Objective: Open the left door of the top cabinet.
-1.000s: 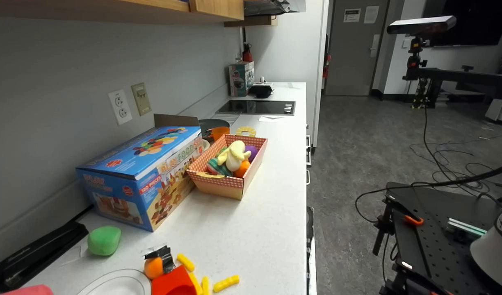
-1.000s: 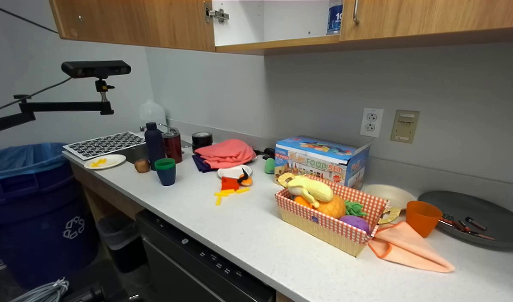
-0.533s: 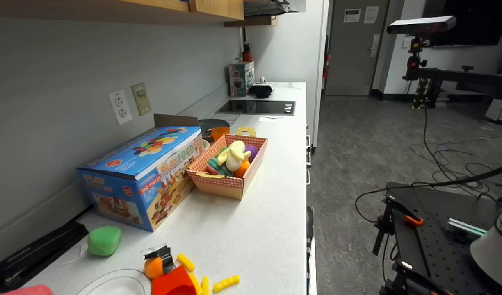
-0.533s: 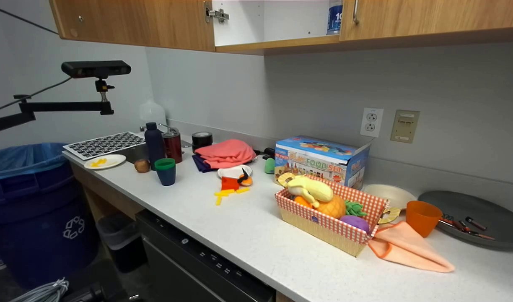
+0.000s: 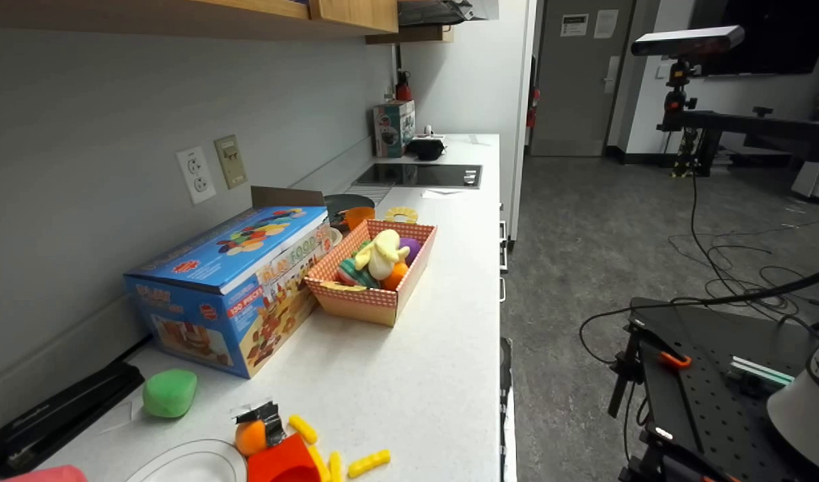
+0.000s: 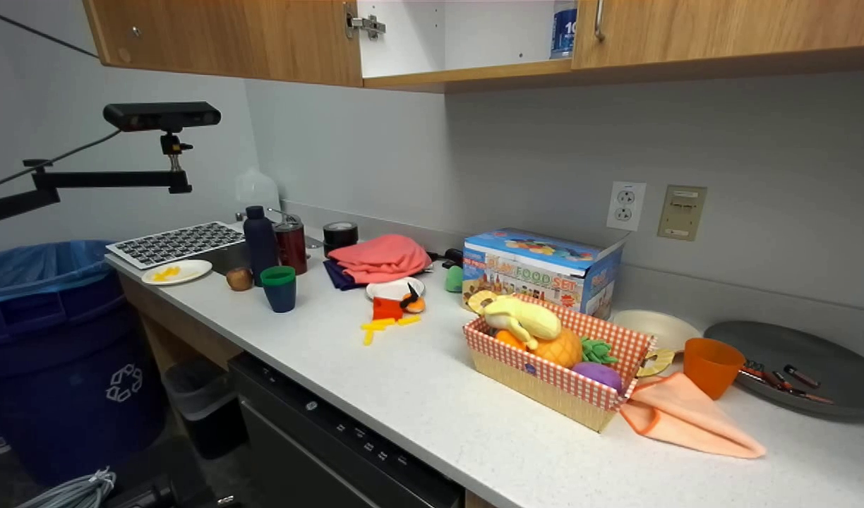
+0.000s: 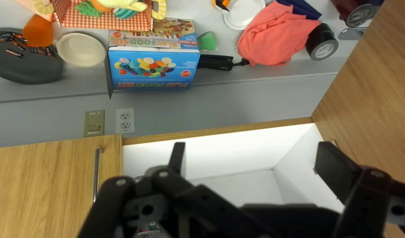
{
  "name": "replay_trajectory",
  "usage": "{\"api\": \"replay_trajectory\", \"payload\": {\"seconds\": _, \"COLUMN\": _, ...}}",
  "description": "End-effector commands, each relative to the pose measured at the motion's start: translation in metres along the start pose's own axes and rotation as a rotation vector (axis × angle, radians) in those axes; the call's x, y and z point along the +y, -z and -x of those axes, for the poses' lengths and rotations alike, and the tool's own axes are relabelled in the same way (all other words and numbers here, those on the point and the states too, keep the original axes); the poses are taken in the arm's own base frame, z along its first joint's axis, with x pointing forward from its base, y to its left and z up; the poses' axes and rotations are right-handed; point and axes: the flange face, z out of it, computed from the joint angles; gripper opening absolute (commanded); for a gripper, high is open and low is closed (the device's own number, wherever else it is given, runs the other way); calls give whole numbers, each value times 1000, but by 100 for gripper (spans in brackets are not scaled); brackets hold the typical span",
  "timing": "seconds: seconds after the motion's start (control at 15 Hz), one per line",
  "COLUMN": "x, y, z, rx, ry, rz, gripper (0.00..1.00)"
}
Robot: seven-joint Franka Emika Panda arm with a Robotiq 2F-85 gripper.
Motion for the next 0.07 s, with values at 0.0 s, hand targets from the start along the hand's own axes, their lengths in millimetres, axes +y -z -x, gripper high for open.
{"api": "replay_trajectory", "payload": {"seconds": 0.0, "x": 0, "y": 0, "z": -1, "rx": -1, "ry": 0, "rz": 0, "gripper": 100}}
